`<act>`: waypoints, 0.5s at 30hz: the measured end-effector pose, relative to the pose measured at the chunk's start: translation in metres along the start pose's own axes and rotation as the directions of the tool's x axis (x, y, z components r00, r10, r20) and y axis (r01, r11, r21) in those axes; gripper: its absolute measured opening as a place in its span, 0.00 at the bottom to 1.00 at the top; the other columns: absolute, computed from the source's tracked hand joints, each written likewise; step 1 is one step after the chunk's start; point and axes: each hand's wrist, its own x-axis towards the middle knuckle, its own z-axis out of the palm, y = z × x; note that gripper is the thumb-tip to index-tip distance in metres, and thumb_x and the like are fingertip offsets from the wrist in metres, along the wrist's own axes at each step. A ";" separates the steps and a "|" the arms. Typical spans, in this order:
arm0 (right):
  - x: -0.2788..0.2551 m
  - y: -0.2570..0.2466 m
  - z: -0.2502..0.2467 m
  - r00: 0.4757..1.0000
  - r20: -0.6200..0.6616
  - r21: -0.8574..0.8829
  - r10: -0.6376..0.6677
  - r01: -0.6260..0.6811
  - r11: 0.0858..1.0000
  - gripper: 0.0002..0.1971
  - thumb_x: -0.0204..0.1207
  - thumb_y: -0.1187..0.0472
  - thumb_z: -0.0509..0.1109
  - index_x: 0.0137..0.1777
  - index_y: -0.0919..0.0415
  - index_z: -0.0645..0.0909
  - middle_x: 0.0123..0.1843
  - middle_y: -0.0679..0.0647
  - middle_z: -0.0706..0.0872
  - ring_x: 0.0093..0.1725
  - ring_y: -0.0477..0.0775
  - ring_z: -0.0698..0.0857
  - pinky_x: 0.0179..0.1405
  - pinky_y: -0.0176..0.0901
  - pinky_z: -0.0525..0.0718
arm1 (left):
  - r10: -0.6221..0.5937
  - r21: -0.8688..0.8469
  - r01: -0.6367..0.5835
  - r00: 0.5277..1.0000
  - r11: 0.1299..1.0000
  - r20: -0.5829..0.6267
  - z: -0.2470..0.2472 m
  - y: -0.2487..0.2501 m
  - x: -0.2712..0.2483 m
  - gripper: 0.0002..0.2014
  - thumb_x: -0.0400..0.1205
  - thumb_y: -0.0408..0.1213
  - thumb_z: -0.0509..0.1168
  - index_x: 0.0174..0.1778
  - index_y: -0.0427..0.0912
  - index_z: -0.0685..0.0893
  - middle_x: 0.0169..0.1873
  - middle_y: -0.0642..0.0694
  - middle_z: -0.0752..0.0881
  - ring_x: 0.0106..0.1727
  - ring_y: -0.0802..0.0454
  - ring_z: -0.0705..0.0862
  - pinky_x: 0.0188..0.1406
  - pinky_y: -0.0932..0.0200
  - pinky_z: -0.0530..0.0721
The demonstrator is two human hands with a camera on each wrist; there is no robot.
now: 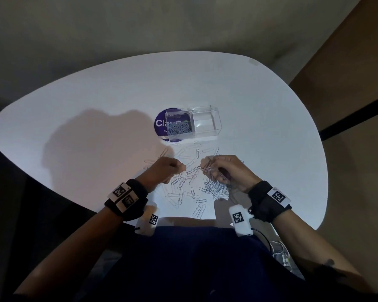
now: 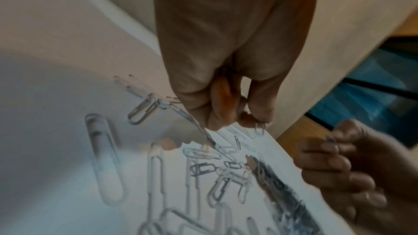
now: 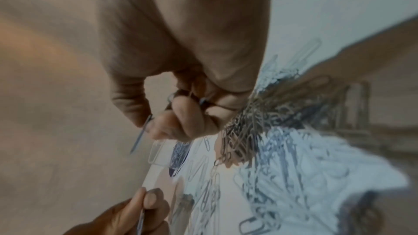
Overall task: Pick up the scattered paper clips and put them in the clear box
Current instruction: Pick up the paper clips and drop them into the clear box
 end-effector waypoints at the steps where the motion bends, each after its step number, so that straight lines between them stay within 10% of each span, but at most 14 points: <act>1: 0.001 0.001 0.000 1.000 0.000 0.053 0.005 -0.005 0.999 0.13 0.79 0.75 0.61 0.36 0.68 0.83 0.26 0.62 0.79 0.18 0.49 0.72 0.14 0.33 0.64 | -0.021 -0.071 0.024 0.999 0.997 0.044 -0.002 -0.002 0.001 0.14 0.84 0.34 0.63 0.33 0.38 0.72 0.25 0.50 0.66 0.25 0.55 0.58 0.22 0.64 0.59; 9: 0.015 0.010 0.005 0.999 -0.040 0.106 0.028 -0.024 0.994 0.22 0.68 0.81 0.56 0.29 0.56 0.82 0.31 0.63 0.80 0.27 0.55 0.76 0.19 0.36 0.63 | -0.112 -0.354 0.126 0.992 0.927 0.061 -0.004 -0.005 0.004 0.07 0.82 0.31 0.58 0.38 0.41 0.76 0.28 0.44 0.75 0.23 0.50 0.71 0.24 0.59 0.71; 12: 0.021 0.013 0.005 0.998 -0.048 0.151 0.049 -0.042 0.988 0.17 0.67 0.78 0.58 0.49 0.67 0.86 0.34 0.62 0.79 0.25 0.53 0.71 0.20 0.37 0.62 | 0.016 0.171 0.006 0.992 0.985 -0.125 0.000 -0.010 0.002 0.10 0.82 0.40 0.66 0.36 0.42 0.80 0.26 0.53 0.75 0.25 0.55 0.71 0.26 0.62 0.69; 15: 0.019 0.013 0.005 0.998 -0.057 0.017 0.028 -0.027 0.999 0.09 0.78 0.69 0.65 0.51 0.72 0.85 0.28 0.54 0.75 0.23 0.47 0.65 0.18 0.35 0.62 | 0.256 0.615 -0.134 0.960 0.777 -0.113 0.001 -0.022 -0.005 0.06 0.75 0.41 0.74 0.40 0.44 0.85 0.30 0.56 0.81 0.31 0.59 0.77 0.37 0.60 0.73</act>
